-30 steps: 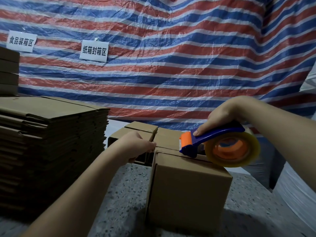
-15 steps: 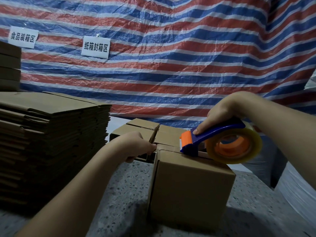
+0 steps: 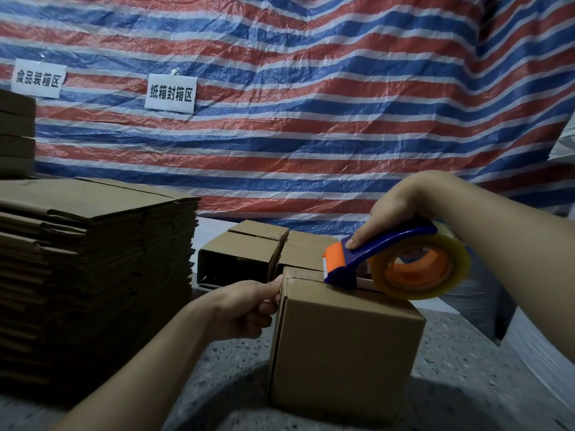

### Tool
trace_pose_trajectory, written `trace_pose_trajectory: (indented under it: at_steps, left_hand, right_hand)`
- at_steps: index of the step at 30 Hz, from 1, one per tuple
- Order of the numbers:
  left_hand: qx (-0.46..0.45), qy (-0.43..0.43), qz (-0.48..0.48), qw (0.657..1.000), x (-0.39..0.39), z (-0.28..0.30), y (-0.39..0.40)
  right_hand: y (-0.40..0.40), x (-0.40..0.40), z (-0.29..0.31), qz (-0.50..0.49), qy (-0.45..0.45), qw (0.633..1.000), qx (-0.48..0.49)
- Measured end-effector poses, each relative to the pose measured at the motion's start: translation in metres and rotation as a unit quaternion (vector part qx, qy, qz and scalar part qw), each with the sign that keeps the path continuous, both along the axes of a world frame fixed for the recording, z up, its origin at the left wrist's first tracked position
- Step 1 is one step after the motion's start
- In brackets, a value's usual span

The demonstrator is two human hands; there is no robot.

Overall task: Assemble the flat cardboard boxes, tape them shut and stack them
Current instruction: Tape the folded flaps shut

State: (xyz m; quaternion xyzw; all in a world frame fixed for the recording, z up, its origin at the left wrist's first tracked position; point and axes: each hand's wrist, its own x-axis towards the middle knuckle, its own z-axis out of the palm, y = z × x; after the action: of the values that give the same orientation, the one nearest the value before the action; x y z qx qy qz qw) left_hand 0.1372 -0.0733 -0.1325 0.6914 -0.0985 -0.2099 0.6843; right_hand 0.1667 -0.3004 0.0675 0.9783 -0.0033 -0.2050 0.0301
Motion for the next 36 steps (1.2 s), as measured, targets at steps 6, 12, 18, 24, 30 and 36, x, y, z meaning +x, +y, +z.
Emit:
trace_pose_trajectory:
  at_steps: [6,12,18,24,30,36]
  left_hand:
    - [-0.037,-0.026,0.000,0.999,-0.002,-0.006,-0.002]
    - [0.002,-0.022,0.016,1.000,0.003,-0.009,0.001]
    - [0.059,-0.026,0.077,0.995,0.009,-0.013,0.004]
    - [0.027,-0.186,0.315,0.930,0.003,0.030,-0.026]
    - [0.058,-0.153,0.231,0.959,-0.005,0.025,-0.063]
    - [0.105,-0.134,0.239,0.956,-0.007,0.026,-0.058]
  right_hand:
    - [0.002,-0.001,0.000,0.002,0.001,1.000,-0.004]
    - [-0.001,-0.001,-0.001,0.001,-0.009,1.000,0.014]
    - [0.000,-0.002,0.000,0.003,-0.008,1.000,0.004]
    - [0.001,-0.002,0.000,0.003,-0.002,1.000,0.007]
    - [0.002,0.000,-0.001,0.005,-0.005,1.000,-0.003]
    - [-0.003,0.005,0.004,-0.005,0.001,1.000,-0.029]
